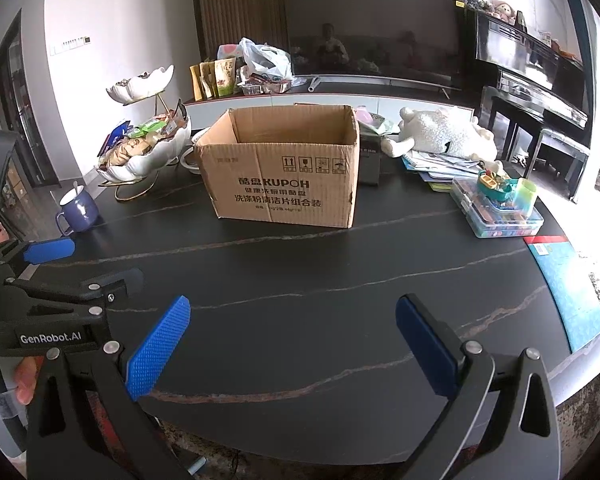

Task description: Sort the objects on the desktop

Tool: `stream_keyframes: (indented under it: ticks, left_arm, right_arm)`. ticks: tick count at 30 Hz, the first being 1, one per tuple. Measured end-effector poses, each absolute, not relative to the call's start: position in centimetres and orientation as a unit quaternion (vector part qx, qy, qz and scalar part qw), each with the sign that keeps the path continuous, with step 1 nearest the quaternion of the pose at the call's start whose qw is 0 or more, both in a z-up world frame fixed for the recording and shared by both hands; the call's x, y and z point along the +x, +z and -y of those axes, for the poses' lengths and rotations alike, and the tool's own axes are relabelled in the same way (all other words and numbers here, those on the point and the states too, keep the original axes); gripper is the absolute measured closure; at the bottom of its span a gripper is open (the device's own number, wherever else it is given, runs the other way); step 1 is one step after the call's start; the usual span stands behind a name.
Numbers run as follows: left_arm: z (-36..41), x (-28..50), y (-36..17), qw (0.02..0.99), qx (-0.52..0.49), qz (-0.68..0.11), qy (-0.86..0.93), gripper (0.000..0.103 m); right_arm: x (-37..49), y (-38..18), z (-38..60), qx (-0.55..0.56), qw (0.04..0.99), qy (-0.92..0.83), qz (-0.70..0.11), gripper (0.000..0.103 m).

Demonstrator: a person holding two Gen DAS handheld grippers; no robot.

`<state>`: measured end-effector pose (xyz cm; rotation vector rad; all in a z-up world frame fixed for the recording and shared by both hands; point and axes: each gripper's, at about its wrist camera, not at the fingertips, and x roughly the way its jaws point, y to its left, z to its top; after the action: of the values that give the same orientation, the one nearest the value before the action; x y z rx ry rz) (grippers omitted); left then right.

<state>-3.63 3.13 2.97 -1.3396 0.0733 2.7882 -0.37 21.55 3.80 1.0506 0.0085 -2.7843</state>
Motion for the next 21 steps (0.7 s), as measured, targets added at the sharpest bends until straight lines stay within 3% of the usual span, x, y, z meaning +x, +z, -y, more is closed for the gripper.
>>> stream_keyframes:
  ticks: [21]
  left_arm:
    - [-2.97, -3.76, 2.51, 0.017, -0.437, -0.029, 0.899, 0.000]
  right_arm:
    - [-0.56, 3.60, -21.50, 0.356, 0.080, -0.931, -0.003, 0.001]
